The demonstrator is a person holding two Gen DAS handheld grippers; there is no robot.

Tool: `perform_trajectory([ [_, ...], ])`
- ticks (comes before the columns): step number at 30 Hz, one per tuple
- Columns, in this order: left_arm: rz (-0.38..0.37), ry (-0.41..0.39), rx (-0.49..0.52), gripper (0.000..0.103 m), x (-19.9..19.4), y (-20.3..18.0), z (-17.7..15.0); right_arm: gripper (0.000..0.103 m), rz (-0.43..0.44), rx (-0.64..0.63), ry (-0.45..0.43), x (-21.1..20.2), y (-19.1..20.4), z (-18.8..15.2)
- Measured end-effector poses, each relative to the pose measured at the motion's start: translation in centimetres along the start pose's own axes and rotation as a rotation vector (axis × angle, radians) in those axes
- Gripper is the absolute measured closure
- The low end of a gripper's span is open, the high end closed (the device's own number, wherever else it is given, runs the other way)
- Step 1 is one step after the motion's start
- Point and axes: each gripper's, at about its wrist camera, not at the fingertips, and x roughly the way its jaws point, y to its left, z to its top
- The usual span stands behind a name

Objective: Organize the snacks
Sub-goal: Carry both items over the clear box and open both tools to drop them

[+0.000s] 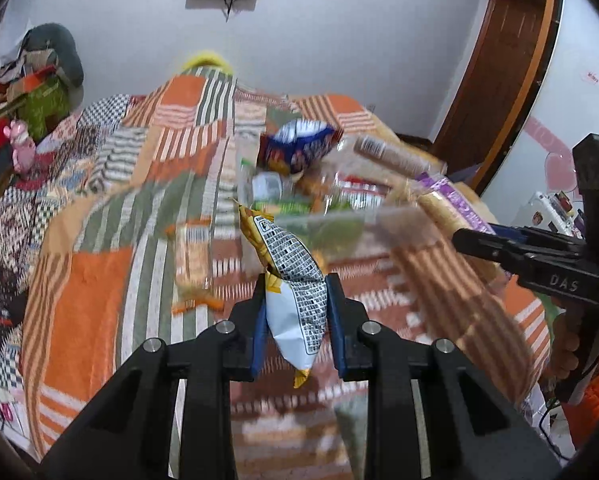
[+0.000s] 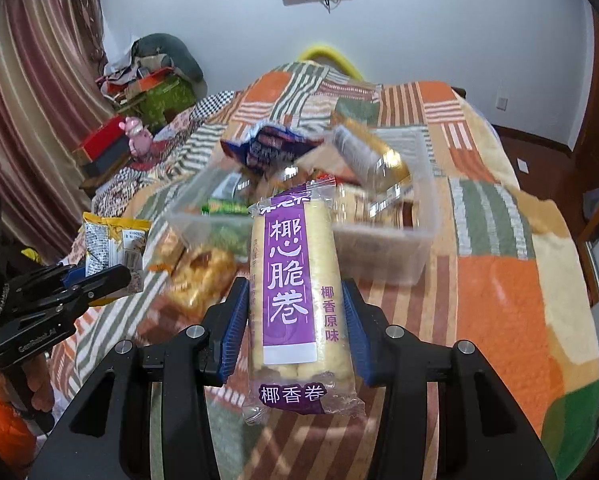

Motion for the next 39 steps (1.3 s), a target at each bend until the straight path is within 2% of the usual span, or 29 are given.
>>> perform_trajectory([
  [7, 0.000, -0.061, 0.014, 0.077, 0.8, -0.3, 3.2, 0.061, 0.000, 0.013, -0.043, 0.8, -0.2, 2.9],
  [17, -0.004, -0.060, 0.018, 0.077, 4.5, 0.0, 6.8, 0.061, -0.014, 0.022, -0.045, 3.8, -0.2, 6.0],
  [28, -0.009, -0.015, 0.031, 0.077, 8.7, 0.1, 8.0, 0.061, -0.042, 0.038, -0.015, 7.0, -0.8, 7.6],
  [33, -0.012, 0.012, 0.028, 0.077, 9.8, 0.1, 8.1, 0.060, -0.019, 0.030, 0.020, 7.5, -0.8, 7.4],
  [35, -0.011, 0.021, 0.026, 0.075, 9.9, 0.2, 8.1, 0.060, -0.014, 0.035, 0.025, 7.4, -0.9, 7.3],
  [39, -0.018, 0.022, 0.032, 0.065, 9.4, 0.0, 8.0, 0.060, -0.022, 0.026, 0.004, 6.6, -0.8, 7.3],
])
